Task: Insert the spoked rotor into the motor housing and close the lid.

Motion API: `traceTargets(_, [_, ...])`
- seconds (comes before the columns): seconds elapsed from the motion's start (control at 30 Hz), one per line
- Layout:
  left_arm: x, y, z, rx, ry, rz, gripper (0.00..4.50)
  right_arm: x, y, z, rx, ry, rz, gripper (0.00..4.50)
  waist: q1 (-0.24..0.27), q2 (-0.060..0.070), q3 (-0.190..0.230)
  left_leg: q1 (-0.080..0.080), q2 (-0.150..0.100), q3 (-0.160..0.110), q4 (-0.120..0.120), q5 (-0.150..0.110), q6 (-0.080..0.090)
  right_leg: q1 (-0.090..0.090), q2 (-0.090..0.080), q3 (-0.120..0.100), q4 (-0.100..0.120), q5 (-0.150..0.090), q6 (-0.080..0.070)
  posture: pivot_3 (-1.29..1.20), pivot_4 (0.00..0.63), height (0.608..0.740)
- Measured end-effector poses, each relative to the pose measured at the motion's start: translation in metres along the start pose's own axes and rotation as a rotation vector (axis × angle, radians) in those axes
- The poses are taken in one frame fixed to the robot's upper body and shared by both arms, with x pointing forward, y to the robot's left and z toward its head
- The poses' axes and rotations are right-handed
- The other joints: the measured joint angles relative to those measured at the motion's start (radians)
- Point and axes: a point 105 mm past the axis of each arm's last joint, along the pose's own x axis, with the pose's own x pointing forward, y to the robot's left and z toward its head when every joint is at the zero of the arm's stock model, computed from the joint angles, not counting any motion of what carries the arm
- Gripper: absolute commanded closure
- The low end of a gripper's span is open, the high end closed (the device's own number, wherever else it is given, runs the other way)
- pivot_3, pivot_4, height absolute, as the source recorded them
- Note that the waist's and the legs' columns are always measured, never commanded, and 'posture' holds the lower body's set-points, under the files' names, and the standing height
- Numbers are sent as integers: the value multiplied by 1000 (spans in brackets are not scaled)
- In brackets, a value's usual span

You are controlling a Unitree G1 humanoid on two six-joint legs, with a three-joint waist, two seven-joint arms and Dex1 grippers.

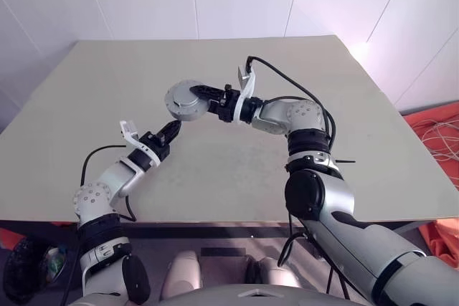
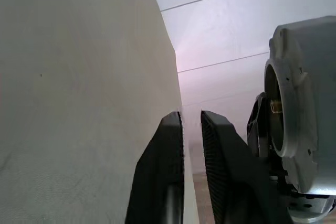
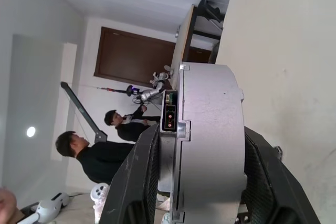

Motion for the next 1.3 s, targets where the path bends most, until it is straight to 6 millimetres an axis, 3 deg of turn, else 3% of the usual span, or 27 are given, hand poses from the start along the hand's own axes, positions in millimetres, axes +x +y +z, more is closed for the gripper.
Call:
traceTargets(0.3, [-9,-4,-4,39,68,-6,45,-1,-1,1,-6,-9,-7,2404,-3,0,0,0,0,0,0,0,0,0,0,0,0,2,3,0,0,740])
traceTargets(0.6, [-17,-10,-29,-53,205,-49,45,-1,-3,3,-17,-21,-24,2404,-3,0,0,0,0,0,1,0,0,0,0,0,1,2,4,0,0,740])
traceTargets(0.73, [-17,-28,-25,-94,183,-155,45,-1,-4,2,-23,-17,-33,2404,-4,0,0,0,0,0,1,0,0,0,0,0,1,2,4,0,0,740])
traceTargets(0.93, [-13,-47,-3,-112,86,-252,45,-1,-9,-1,-20,-6,-46,2404,-5,0,0,0,0,0,2,0,-1,0,0,0,1,2,4,0,0,740])
traceTargets(1.13, [-11,-43,11,-135,21,-245,45,-1,-9,-3,-29,4,-47,2404,-5,0,0,0,0,0,2,0,-1,0,1,0,1,3,5,0,0,740])
traceTargets(1.3, [-5,-42,12,-151,29,-259,45,-2,-5,-1,-50,-2,-39,2404,-2,0,0,0,0,0,2,0,-1,0,1,0,1,2,7,0,0,740])
